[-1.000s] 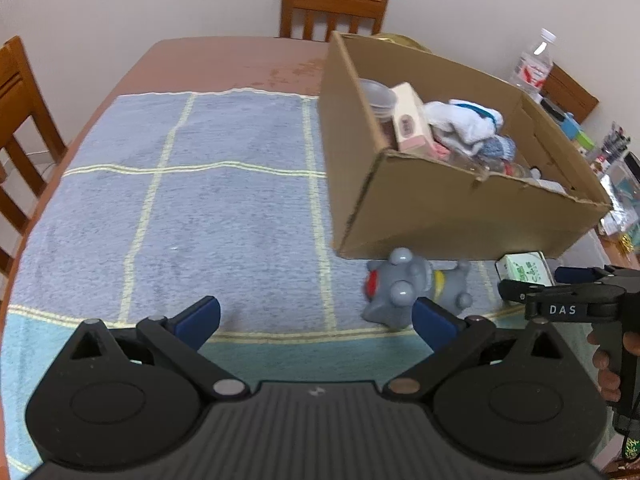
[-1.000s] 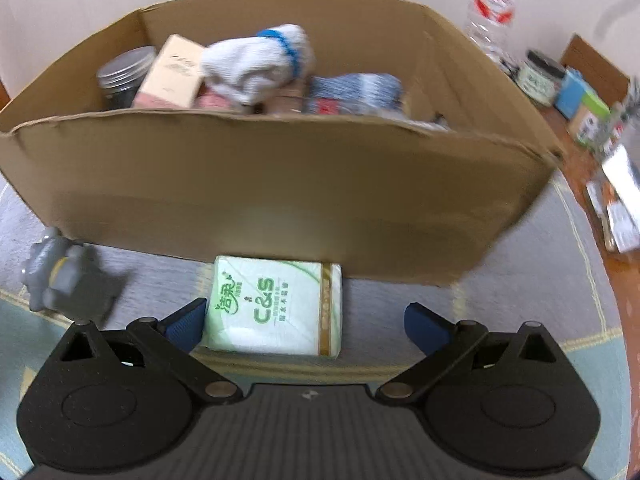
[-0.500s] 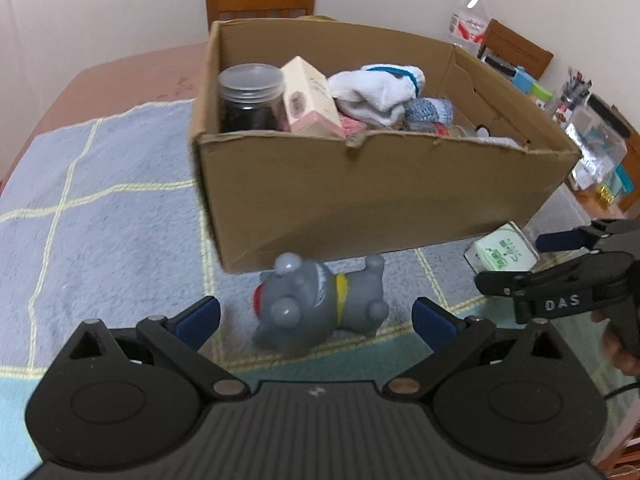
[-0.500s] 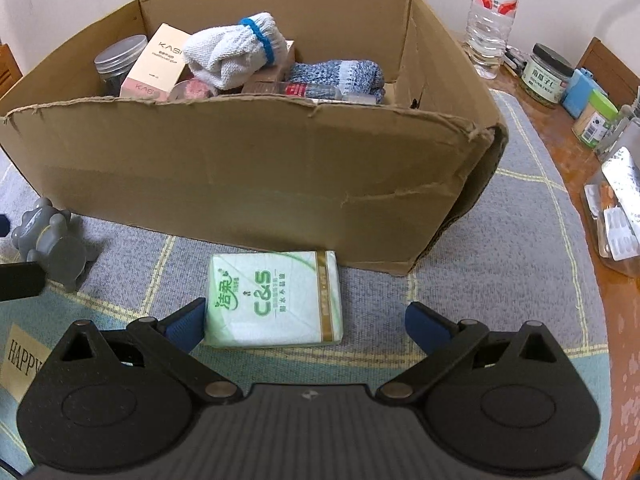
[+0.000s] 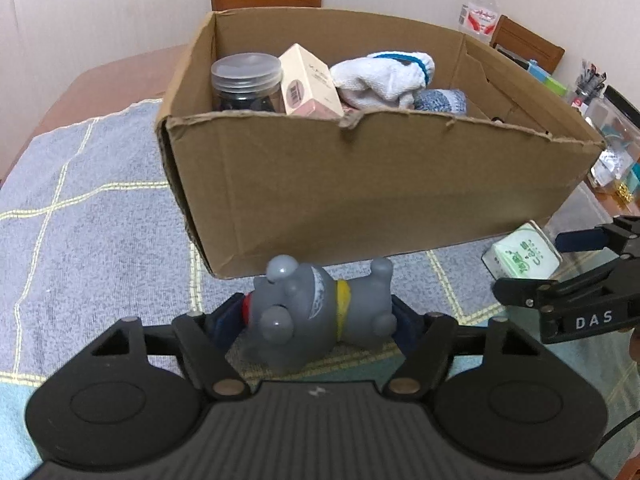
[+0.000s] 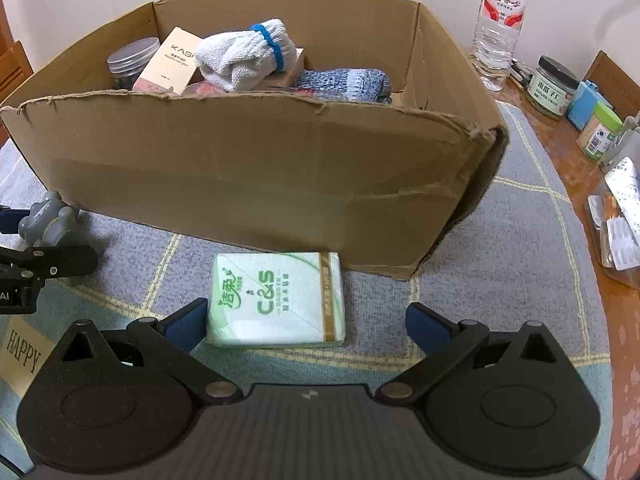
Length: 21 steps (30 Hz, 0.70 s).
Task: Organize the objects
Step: 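Close left tool on the grey toy while right tool grips the tissue pack, then carry the grey toy with left tool into the box while right tool drops the tissue pack in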
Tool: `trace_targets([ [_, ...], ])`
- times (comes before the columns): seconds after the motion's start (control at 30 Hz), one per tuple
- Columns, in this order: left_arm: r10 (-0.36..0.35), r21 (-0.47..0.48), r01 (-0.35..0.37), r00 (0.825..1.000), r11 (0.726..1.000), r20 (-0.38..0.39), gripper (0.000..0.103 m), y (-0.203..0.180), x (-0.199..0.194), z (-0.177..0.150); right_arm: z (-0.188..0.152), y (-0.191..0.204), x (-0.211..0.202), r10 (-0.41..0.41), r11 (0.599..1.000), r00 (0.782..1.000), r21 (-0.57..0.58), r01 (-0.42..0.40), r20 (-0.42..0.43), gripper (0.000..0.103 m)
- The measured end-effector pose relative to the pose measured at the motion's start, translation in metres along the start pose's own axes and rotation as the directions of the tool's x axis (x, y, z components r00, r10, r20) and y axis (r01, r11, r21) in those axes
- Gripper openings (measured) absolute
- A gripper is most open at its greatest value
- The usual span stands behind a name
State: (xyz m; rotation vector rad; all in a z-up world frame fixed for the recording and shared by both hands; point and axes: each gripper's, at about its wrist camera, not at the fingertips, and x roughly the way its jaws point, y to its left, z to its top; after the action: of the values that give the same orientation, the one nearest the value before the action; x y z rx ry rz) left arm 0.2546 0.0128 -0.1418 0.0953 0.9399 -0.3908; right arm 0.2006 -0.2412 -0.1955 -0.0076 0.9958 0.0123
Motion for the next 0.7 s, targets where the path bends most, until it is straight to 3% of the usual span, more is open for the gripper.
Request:
trace_targets([
  [0.17,0.001,0.000,-0.001,1.000,1.000,-0.007,0.073,0.000,0.000,0.001,0.005,0.010,0.001,0.012,1.000,1.000,-0.019,-0.013,-0.016,0.101],
  [0.4,0.002,-0.005,-0.002,1.000,1.000,-0.011,0.073,0.000,0.000,0.002,0.006,0.018,-0.009,0.025,0.999,1.000,-0.043,-0.026,-0.009,0.069],
  [0.7,-0.024,0.013,0.024,0.999,1.000,-0.034,0.071,-0.003,-0.007,0.002,0.007,0.017,-0.019,0.043,0.998,0.999,-0.048,-0.044,-0.030,0.068],
])
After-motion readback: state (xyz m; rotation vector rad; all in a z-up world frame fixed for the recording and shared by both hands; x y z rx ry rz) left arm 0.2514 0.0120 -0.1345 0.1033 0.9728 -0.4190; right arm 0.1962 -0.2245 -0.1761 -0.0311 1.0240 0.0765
